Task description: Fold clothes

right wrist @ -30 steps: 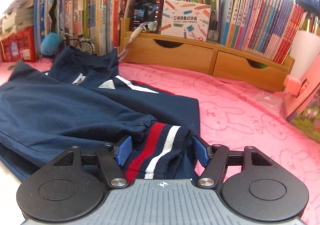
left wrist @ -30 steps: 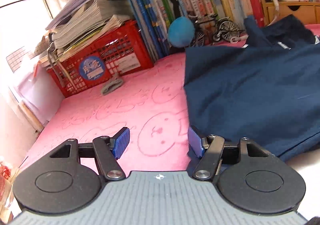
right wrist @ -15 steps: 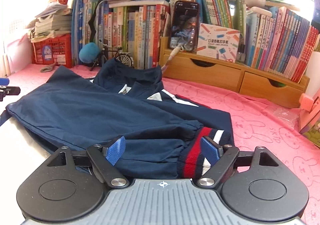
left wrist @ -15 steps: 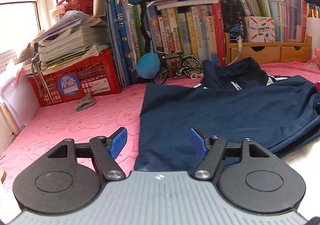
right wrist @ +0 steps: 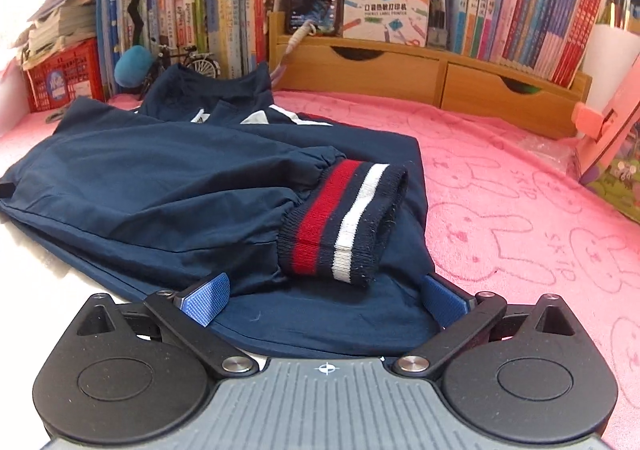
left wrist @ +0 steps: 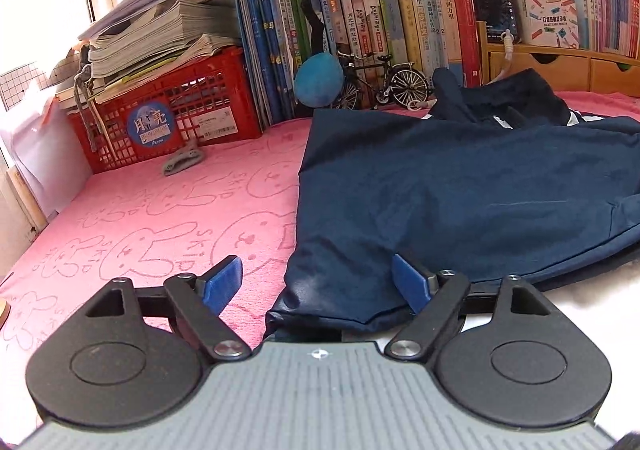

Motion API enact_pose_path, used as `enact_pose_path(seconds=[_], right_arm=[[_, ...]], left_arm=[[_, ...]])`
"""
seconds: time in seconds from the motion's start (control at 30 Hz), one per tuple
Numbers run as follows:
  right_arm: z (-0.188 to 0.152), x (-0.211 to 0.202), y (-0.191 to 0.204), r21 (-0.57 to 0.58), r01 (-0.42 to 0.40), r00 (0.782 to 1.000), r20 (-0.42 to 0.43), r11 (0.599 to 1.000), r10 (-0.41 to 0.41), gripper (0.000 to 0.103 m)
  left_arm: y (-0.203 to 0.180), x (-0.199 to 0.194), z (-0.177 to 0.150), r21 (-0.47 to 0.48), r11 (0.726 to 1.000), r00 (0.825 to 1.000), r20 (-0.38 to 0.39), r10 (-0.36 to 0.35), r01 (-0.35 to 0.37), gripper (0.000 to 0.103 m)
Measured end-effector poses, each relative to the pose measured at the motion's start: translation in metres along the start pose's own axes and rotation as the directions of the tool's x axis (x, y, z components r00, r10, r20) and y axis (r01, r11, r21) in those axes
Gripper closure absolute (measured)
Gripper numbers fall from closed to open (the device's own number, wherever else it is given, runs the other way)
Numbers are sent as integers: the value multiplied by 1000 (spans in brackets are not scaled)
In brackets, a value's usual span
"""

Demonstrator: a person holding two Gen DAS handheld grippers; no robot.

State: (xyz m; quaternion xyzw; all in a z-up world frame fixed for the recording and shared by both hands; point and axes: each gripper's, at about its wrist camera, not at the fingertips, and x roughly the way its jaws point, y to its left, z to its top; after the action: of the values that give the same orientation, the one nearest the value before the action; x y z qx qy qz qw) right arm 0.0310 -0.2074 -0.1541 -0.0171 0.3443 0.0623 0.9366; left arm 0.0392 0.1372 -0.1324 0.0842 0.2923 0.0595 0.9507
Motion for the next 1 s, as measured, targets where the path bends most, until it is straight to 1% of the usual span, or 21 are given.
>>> enact_pose_path(seconds=[0.07,0.13,0.17,0.27,0.3,0.37,0.43,0.47,0.5,0.57,0.6,0.63,0.67,0.73,0.8,0.87,0.93,0.97,1.0], right_arm=[[0,0,-1,3,-1,1000,-1,1000,1,0],[-1,-1,-2,-7,6,1000,3,1000,-6,0],[-1,-2,-6,-4,22,1000,6,1000,-22,0],[-3,-8,-19,10,78,997,14,997,-78,0],[-4,-12,-27,33,72,997,15,997,-72,0],[-5,-18,-43,89,47,999,18,995,-48,0],[-2,-21,-58,150,16,1000,23,989,-20,0],[2,-21,-67,191,2,1000,27,982,-8,0],[7,-17,-75,232,-16,999,37,973,8,0],[17,-9,-86,296,-52,998,57,954,37,0],[22,-4,-89,318,-69,996,67,946,50,0],[27,0,-93,339,-86,995,77,937,63,0],[32,6,-92,339,-94,994,83,936,69,0],[45,19,-88,304,-86,995,77,949,65,0],[56,35,-82,260,-70,997,52,963,58,0],[67,53,-76,215,-52,999,21,975,48,0],[74,70,-76,205,-63,998,-9,977,67,1],[78,79,-75,202,-70,997,-24,977,77,1],[80,85,-74,185,-70,997,-26,980,76,0]], left_arm=[[4,-1,-1,12,1000,1000,-1,10,-10,16],[9,-2,-4,47,996,997,-9,75,-75,16],[11,-3,-6,63,993,994,-12,106,-105,16],[28,-14,-12,45,995,996,-14,85,-84,15],[34,-17,-13,37,996,997,-14,77,-76,15],[46,-20,1,-38,999,1000,5,19,-19,16],[58,-23,15,-113,993,999,28,-38,41,16],[64,-17,26,-171,981,996,25,-90,93,16],[69,-10,36,-227,963,990,24,-141,142,16],[71,10,52,-291,937,979,4,-202,195,15],[70,23,58,-299,934,978,-14,-210,196,15],[66,35,62,-296,936,977,-36,-208,188,15],[62,48,67,-287,941,978,-57,-201,177,15],[54,69,74,-263,951,978,-87,-189,160,15],[46,91,79,-235,961,978,-113,-174,144,14],[43,112,83,-257,956,972,-145,-185,143,11],[43,129,85,-293,941,958,-175,-228,171,11],[42,136,86,-301,937,956,-176,-236,177,11],[40,137,87,-287,942,961,-163,-225,172,19]])
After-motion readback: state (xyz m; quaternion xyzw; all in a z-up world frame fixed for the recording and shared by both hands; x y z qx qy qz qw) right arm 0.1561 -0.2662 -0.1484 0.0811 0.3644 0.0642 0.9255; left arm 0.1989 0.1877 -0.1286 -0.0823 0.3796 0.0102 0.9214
